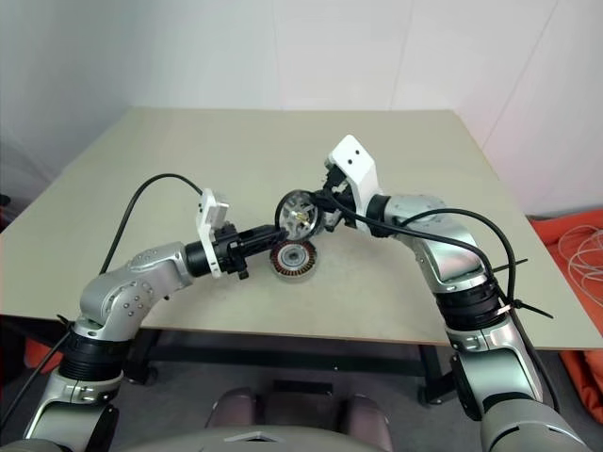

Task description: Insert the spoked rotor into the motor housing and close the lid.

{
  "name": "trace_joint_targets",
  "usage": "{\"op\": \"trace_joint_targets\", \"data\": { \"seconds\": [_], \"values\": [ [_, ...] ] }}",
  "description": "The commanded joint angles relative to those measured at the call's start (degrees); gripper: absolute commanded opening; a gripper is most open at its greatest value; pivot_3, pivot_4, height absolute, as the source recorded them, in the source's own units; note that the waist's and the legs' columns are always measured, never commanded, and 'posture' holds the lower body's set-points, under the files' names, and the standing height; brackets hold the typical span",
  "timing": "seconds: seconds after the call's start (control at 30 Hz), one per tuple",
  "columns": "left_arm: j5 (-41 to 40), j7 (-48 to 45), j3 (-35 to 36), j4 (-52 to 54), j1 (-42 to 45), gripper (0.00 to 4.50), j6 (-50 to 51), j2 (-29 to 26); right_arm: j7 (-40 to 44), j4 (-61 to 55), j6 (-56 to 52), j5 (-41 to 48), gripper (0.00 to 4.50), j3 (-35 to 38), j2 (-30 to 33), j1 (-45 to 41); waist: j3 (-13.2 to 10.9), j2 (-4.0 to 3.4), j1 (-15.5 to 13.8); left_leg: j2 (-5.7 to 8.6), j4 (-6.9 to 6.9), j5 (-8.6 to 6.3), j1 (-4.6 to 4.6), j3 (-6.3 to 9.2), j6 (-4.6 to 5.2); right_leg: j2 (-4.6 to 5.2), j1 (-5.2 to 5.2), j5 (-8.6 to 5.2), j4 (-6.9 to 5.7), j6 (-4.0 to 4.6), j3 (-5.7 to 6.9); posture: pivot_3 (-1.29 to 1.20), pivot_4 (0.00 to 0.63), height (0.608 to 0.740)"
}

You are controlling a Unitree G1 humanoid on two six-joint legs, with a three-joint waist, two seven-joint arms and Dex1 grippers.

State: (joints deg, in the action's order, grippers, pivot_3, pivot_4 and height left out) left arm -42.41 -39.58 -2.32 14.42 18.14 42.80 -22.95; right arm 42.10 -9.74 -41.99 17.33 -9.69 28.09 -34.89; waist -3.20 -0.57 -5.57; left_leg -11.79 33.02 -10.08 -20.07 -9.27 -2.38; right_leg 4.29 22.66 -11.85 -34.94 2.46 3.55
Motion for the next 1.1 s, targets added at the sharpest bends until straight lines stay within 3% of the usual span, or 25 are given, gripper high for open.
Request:
{"op": "trace_joint_targets", "data": {
  "seconds": [0.03,0.13,0.5,0.9,1.1],
  "values": [
    [-0.1,-0.7,0.7,1.5,1.1,0.43,-1.1,0.3,0.7,-1.8,-0.8,2.0,0.0,1.2,-0.8,-0.7,0.0,0.0,0.0,0.0,0.0,0.0,0.0,0.0,0.0,0.0,0.0,0.0,0.0,0.0,0.0,0.0,0.0,0.74],
    [0.0,-0.7,0.7,1.6,1.1,0.43,-1.1,0.3,2.3,-3.0,-2.1,3.1,0.74,1.0,0.1,-0.6,0.0,0.0,0.0,0.0,0.0,0.0,0.0,0.0,0.0,0.0,0.0,0.0,0.0,0.0,0.0,0.0,0.0,0.74],
    [0.2,-1.4,0.7,1.8,1.3,0.43,-0.8,0.2,5.2,-5.5,-3.8,4.4,4.41,0.7,2.8,-0.2,0.0,0.0,-0.1,0.0,0.0,0.0,0.01,0.0,0.0,0.0,-0.01,0.0,0.0,0.0,0.0,0.0,0.0,0.74],
    [1.9,-2.9,0.3,1.9,1.4,0.43,-1.1,-1.9,12.0,-6.5,-7.3,9.4,4.5,3.7,8.3,-1.1,0.0,0.0,-0.1,0.0,0.01,-0.01,0.0,0.0,0.01,0.01,-0.01,0.0,-0.01,0.01,0.0,0.0,0.0,0.74],
    [9.2,-11.0,-2.2,2.7,2.8,0.43,-7.9,-10.5,17.8,-3.9,-5.4,10.2,4.5,5.7,15.7,-0.1,0.0,0.0,-0.3,-0.01,0.03,-0.06,0.01,0.01,0.12,0.0,-0.03,0.0,-0.01,0.0,0.0,0.0,0.0,0.74]
  ]
}}
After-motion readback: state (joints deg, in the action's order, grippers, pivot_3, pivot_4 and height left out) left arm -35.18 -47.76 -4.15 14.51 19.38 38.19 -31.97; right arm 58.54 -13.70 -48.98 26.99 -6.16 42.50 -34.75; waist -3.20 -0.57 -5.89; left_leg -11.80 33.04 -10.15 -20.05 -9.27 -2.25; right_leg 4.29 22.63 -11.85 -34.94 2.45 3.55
